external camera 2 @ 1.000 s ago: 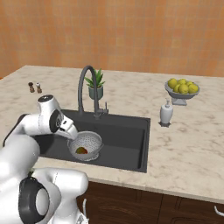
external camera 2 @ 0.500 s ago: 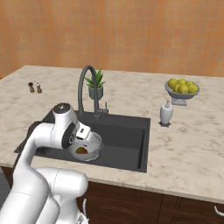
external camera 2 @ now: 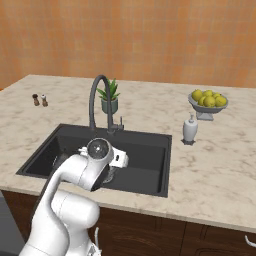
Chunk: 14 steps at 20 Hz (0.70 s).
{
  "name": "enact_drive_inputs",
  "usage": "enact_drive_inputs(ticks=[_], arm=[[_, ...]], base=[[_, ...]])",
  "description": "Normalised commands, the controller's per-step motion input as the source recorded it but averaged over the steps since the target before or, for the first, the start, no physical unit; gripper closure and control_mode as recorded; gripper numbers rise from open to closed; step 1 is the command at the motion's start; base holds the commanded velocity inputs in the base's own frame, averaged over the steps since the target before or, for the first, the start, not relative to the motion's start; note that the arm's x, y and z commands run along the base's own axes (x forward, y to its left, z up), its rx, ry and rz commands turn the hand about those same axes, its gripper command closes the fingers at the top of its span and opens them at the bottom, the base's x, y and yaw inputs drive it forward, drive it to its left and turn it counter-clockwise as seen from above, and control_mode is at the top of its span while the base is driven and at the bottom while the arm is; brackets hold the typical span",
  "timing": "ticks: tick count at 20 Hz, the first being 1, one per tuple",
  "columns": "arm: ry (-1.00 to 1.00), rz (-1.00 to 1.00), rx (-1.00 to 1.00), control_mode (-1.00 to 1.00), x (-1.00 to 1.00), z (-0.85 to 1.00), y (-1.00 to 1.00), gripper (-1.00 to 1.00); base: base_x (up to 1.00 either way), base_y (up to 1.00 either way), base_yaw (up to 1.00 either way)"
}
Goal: Put the colander in the sink, put the apple, mango in the colander, and turn on the sink faucet and pour water over the colander.
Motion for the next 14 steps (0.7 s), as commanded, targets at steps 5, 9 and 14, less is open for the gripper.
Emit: enact_drive_inputs(ticks=[5, 9, 14], arm=[[-0.47, 0.13, 0.14, -1.0, 0.53, 0.01, -0.19, -1.0], [-0.26, 0.04, 0.11, -1.0, 0.76, 0.0, -0.13, -1.0], [-0.12, 0.0, 0.06, -1.0, 0.83, 0.0, -0.01, -1.0]], base=[[0.0, 0.0, 0.0], [0.0, 0.0, 0.0], [0.0, 0.0, 0.0]])
